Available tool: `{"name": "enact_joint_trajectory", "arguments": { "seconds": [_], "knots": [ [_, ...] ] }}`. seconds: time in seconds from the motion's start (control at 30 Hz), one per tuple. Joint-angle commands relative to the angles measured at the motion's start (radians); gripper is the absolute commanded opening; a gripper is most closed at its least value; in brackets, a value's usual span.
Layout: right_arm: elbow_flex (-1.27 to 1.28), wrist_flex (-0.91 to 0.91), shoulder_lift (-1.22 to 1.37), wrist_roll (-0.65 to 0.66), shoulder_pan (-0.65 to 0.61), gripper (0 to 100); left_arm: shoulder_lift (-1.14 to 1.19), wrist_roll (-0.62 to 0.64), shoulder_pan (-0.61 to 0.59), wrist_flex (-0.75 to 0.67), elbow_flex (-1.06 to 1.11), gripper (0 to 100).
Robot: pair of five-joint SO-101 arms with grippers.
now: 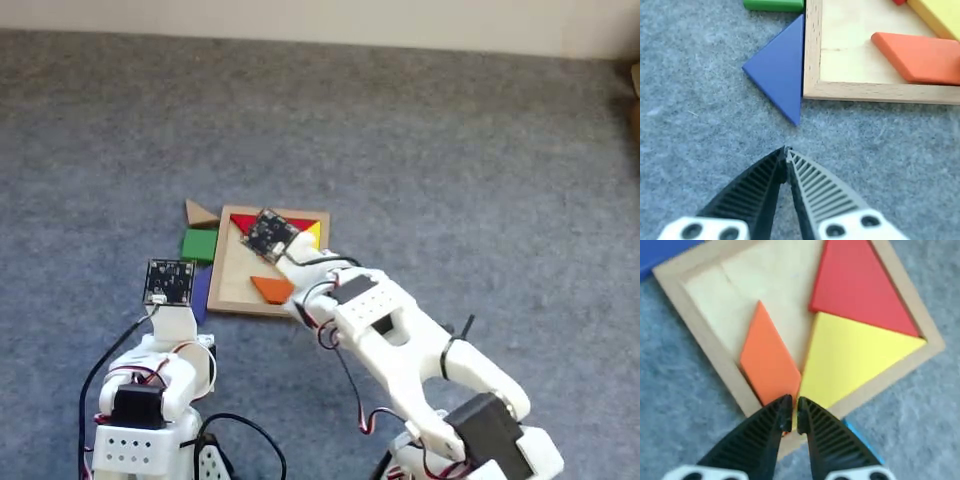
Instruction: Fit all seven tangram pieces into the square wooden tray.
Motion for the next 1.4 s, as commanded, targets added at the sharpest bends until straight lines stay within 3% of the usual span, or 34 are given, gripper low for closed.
{"name": "enact_joint_trajectory", "arguments": {
  "seconds": [0.0,0.27,0.37,0.57,1.37],
  "knots": [
    [-0.004,0.021,-0.114,0.011,0.035,3.7,-0.019,0.0,-0.015,0.003,0.021,0],
    [0.005,0.124,-0.291,0.006,0.108,4.0,-0.019,0.0,-0.015,0.003,0.021,0],
    [0.005,0.125,-0.292,-0.072,0.133,4.3,-0.019,0.0,-0.015,0.003,0.021,0],
    [0.001,0.209,-0.283,-0.137,0.166,19.7,-0.019,0.0,-0.015,0.003,0.021,0],
    [-0.34,0.246,0.239,-0.133,0.22,21.4,-0.019,0.0,-0.015,0.003,0.021,0]
  ]
}}
